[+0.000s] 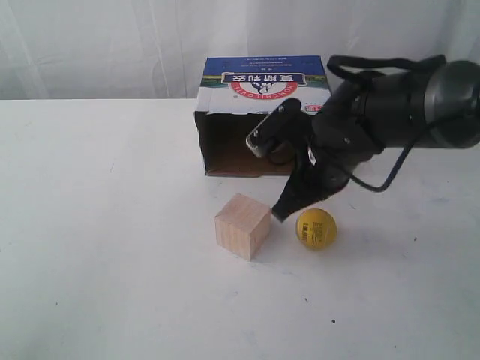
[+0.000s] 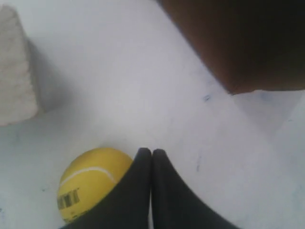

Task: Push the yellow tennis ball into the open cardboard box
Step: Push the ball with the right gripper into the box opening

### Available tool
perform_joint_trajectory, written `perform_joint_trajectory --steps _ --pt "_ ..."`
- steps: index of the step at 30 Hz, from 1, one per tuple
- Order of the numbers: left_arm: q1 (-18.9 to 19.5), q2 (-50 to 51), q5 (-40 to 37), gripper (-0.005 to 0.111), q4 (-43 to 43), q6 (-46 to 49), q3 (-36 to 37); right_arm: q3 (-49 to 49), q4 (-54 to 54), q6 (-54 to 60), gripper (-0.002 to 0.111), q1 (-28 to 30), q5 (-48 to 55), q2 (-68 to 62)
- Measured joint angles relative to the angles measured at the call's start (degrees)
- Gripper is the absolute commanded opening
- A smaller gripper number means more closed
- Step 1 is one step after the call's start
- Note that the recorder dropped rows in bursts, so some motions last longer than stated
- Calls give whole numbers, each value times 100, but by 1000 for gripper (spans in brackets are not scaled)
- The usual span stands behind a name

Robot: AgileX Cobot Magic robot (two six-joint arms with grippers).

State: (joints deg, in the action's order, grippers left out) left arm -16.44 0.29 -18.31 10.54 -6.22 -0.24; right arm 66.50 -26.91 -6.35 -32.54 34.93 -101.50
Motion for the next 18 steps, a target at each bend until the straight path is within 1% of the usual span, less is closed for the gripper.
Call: perform_joint_trajectory --steps 4,8,12,18 --pt "0 0 0 0 0 0 0 421 -53 0 0 43 277 129" --pt "0 0 0 0 0 0 0 498 10 0 0 -30 858 454" --pt "0 0 0 0 0 0 0 195 169 11 0 -139 1129 572" --pt "0 0 0 0 0 0 0 -452 693 125 0 -168 1057 572"
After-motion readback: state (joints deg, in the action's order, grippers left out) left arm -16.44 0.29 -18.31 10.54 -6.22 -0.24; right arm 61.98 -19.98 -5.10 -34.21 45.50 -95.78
